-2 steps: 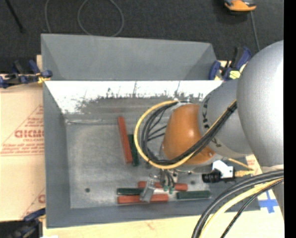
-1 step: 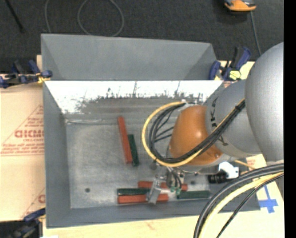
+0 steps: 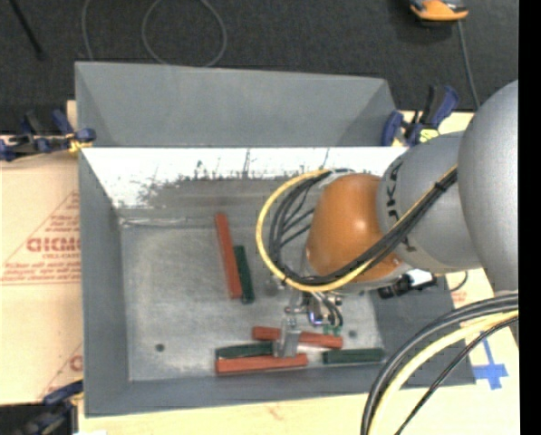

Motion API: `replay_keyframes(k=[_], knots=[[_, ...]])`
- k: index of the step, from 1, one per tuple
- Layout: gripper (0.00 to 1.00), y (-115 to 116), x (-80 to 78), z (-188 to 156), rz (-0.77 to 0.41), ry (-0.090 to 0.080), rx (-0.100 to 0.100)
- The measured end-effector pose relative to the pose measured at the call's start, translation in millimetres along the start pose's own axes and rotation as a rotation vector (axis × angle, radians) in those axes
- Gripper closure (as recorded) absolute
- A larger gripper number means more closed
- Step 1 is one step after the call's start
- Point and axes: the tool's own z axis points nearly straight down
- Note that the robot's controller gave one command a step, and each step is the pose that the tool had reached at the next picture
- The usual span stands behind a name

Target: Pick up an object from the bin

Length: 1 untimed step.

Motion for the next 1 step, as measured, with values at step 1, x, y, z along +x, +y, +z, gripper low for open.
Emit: replay_keyframes(k=[1], knots=[[0.00,-66.6,28.2,5.8,0.053,0.000,0.001]])
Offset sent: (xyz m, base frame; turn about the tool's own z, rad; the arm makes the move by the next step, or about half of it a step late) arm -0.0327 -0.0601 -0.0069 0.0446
